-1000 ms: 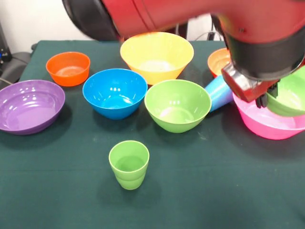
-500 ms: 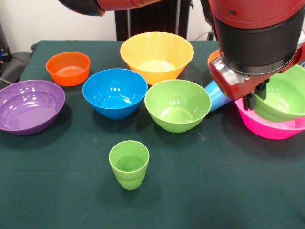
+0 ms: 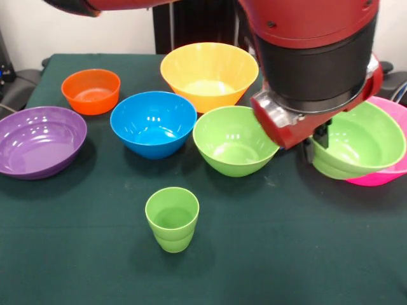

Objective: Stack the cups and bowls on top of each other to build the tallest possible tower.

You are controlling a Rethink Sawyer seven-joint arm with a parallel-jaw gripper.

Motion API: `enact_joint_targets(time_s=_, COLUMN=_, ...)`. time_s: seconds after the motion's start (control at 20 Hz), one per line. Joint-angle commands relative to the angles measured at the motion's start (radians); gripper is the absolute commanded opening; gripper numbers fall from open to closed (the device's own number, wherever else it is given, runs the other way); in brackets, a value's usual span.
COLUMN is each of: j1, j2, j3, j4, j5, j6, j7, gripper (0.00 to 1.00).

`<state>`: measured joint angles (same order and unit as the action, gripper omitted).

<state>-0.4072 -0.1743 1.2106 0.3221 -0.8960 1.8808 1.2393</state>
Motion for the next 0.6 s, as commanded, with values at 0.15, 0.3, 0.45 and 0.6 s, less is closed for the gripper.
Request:
enact_joint_targets(time_s=0.15, j1=-0.04, j2=0.062, j3=0.102, j4=-0.054, j5=-0.161, j6=0.029, j7=-0.429, gripper=0.0)
enact_joint_targets(time_s=0.3, j1=-0.048, j2=0.064, j3=0.14, j4=-0.069, j5=-0.205, j6=0.056, j7=-0.457, gripper=0.0)
enact_joint_targets(time_s=0.45, j1=-0.057, j2=0.07, j3=0.201, j4=-0.095, j5=-0.285, j6=0.083, j7=-0.506, gripper=0.0)
enact_joint_targets(time_s=0.6, j1=-0.062, j2=0.089, j3=0.338, j4=-0.144, j5=-0.45, j6=0.101, j7=-0.585, gripper=0.0)
